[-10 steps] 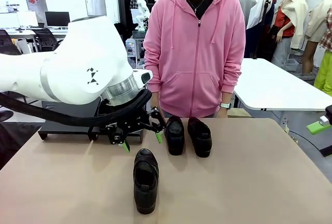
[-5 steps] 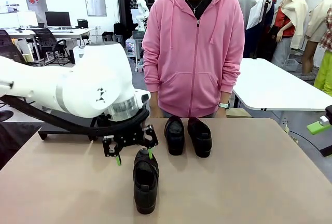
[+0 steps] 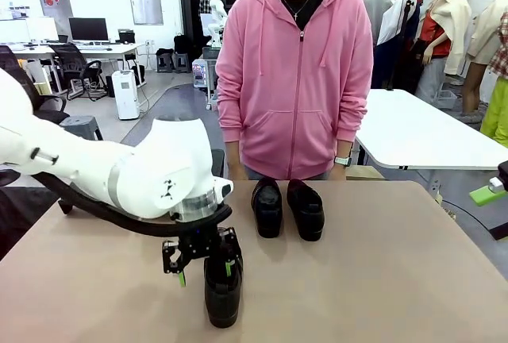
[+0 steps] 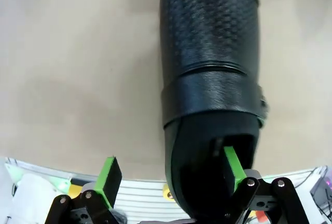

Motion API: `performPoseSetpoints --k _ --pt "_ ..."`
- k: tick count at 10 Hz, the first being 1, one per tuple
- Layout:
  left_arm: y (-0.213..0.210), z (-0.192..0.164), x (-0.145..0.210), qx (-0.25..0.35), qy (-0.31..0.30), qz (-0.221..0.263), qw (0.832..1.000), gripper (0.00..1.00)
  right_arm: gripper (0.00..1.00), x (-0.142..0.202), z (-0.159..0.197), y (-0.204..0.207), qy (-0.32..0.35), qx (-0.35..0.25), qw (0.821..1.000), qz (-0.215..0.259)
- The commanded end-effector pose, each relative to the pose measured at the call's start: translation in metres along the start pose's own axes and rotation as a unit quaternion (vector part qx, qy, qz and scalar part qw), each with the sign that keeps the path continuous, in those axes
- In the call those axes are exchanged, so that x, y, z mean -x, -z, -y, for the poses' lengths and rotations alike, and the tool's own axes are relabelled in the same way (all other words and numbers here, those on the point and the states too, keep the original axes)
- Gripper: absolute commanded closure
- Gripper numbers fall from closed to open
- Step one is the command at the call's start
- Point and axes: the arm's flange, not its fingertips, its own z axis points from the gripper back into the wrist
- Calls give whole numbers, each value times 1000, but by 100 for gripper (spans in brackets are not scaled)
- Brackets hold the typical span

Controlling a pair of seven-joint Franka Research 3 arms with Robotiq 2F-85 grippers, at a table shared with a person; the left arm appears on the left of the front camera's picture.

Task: Organize the shoes by placing them on the stand.
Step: Place the Shoe from the middle of the table onto the Shoes Stand.

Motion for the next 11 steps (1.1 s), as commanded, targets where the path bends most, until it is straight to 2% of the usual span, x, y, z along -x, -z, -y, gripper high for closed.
performPoseSetpoints --k 1,2,3,8,11 --pt "-1 6 -5 -10 -7 2 1000 0 0 0 -4 -1 4 -10 1000 2" --pt "-4 7 -4 -8 -3 5 1000 59 0 0 -4 -1 4 -10 1000 2" --pt "-4 6 -4 -5 -3 1 1000 100 0 0 -4 -1 4 -10 1000 2" --pt "-8 7 -3 -18 9 49 999 100 0 0 -4 -1 4 -10 1000 2" --pt "-7 7 -3 -39 14 51 998 100 0 0 -4 -1 4 -10 1000 2"
